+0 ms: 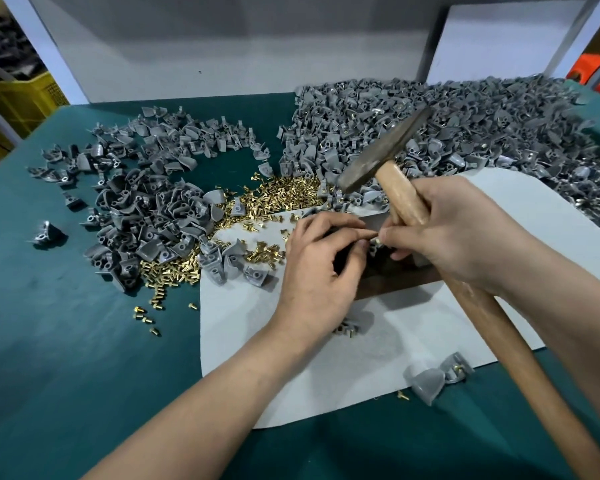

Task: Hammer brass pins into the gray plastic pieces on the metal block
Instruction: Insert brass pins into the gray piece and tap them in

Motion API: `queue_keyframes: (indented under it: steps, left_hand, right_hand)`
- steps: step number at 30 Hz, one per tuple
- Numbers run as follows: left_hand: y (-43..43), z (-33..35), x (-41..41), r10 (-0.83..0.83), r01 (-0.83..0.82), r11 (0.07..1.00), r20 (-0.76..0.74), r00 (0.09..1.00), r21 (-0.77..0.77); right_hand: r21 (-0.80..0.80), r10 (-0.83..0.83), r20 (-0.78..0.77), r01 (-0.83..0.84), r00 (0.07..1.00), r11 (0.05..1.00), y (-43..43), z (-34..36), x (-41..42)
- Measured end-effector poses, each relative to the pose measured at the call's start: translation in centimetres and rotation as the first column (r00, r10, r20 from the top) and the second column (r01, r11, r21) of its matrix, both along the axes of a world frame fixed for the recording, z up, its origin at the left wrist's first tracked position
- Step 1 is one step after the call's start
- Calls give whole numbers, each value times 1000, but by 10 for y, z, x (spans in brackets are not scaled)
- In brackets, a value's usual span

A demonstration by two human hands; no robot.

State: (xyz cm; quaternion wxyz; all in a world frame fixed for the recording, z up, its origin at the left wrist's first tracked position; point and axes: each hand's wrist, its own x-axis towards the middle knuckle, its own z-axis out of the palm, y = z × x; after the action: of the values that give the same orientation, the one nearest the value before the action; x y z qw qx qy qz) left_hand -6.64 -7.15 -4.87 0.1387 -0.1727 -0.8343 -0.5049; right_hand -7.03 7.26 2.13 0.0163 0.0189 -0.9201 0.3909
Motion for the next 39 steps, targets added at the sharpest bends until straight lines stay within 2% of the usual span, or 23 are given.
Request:
queue_keyframes:
  steps: [5,9,12,15,18,23,28,32,39]
  left_hand:
    - [-1,5,6,13,-13,994,7,1000,107]
    - [-1,6,7,7,-7,999,3,1000,36]
    - [0,5,3,22,-21,999,28,999,-28]
    - [0,2,0,14,-17,999,79,997,29]
    - [0,0,0,16,-19,998,56,998,57]
    - [-1,0,1,31,-42,991,86,996,125]
    - [-3,0,2,-19,-8,982,143,990,188]
    - [-5,-2,2,-44,-9,973,226,973,230]
    - [-6,-1,5,-134,96,960,132,982,262]
  right_hand:
    - [72,-33,0,32,999,997,-5,-4,-13]
    - [133,-42,-21,44,999,990,-5,-7,-15]
    - [98,-44,-19,46,999,994,-2,-8,-16]
    - [44,-8,1,8,1000,999,0,-10,-12]
    - [31,21,-42,-20,999,999,2,-9,-5]
    - [-120,77,17,-74,997,990,5,-5,6]
    - [-437,96,185,-5,978,899,2,-8,10]
    - [-481,97,184,4,978,877,1,-7,12]
    - [-561,79,178,36,981,827,3,-12,18]
